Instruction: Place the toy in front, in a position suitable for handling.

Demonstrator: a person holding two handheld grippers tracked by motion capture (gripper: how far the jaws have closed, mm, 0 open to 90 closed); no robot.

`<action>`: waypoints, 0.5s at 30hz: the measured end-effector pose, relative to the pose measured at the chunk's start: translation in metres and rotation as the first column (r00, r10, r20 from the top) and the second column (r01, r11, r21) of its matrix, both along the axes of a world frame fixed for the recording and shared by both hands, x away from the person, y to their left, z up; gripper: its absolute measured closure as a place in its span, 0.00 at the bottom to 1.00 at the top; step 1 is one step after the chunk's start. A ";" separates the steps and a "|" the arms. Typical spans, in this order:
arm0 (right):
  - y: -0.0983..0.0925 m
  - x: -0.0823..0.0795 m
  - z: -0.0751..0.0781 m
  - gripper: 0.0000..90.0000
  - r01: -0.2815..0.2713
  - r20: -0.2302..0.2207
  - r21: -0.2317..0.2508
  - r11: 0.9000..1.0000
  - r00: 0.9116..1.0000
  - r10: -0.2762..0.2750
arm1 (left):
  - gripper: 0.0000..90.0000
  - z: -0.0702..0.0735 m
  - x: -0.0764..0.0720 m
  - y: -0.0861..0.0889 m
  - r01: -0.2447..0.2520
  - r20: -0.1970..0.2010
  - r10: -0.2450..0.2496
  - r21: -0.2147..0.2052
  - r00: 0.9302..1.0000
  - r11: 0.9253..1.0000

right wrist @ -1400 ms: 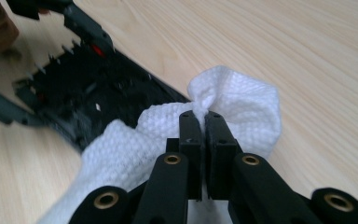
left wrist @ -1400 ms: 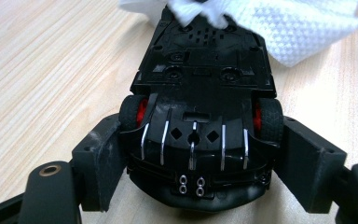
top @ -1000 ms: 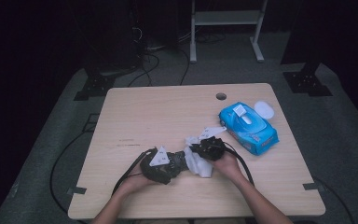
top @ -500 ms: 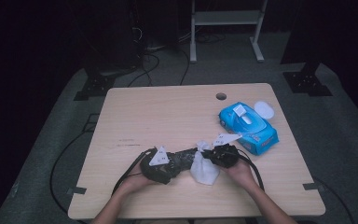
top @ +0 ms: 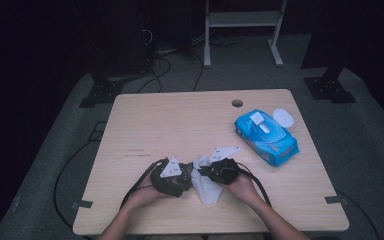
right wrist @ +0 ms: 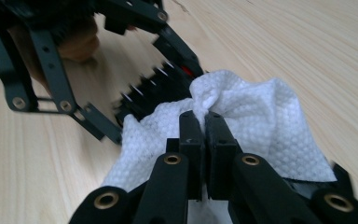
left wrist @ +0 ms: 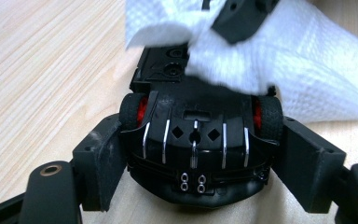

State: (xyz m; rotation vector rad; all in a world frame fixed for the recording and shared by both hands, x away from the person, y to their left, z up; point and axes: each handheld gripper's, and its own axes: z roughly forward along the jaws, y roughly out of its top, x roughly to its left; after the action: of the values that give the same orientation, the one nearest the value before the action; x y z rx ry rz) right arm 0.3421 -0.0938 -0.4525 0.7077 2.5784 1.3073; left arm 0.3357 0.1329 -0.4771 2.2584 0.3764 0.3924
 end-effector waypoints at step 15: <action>0.002 0.017 0.000 0.96 0.031 -0.012 0.008 1.000 0.999 -0.031 | 0.26 0.000 0.001 0.001 0.010 -0.004 -0.010 -0.001 1.000 1.000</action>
State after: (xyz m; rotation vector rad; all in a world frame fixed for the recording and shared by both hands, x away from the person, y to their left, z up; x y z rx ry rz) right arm 0.3593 -0.0920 -0.4525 0.7552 2.5623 1.3088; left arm 0.3368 0.1339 -0.4773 2.2596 0.3675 0.3830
